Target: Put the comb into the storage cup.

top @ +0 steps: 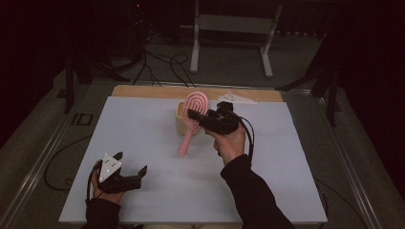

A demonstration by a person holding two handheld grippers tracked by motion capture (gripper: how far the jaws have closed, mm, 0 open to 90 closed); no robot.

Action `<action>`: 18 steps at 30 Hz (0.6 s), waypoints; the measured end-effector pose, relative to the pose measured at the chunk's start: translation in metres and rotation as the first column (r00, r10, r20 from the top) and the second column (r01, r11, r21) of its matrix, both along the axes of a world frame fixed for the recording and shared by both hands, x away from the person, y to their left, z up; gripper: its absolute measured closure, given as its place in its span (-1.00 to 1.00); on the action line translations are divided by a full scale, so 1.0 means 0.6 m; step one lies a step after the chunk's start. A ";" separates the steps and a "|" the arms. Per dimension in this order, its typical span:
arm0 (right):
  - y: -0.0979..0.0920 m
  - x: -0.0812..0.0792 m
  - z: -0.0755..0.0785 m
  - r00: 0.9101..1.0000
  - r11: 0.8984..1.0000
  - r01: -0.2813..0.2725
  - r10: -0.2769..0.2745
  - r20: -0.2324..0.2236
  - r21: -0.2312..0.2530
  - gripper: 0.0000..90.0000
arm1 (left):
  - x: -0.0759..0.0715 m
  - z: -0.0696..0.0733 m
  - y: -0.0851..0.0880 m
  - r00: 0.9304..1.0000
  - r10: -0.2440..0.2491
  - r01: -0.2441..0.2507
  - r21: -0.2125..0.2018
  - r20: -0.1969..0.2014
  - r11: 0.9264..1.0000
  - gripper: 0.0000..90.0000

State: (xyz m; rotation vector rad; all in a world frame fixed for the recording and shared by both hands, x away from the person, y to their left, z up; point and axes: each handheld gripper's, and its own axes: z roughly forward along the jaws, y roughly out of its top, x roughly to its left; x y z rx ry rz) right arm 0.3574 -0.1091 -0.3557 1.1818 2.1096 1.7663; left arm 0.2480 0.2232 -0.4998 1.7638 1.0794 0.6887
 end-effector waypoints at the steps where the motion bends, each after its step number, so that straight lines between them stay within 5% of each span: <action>1: 0.000 0.001 0.001 1.000 1.000 0.001 -0.001 0.000 -0.002 0.42 | 0.000 0.000 0.000 1.000 -0.001 0.001 0.000 -0.001 1.000 -0.99; 18: -0.001 0.015 0.010 1.000 0.999 0.028 -0.028 -0.008 0.025 0.42 | -0.002 0.001 0.001 1.000 0.016 -0.016 -0.011 0.021 1.000 -0.98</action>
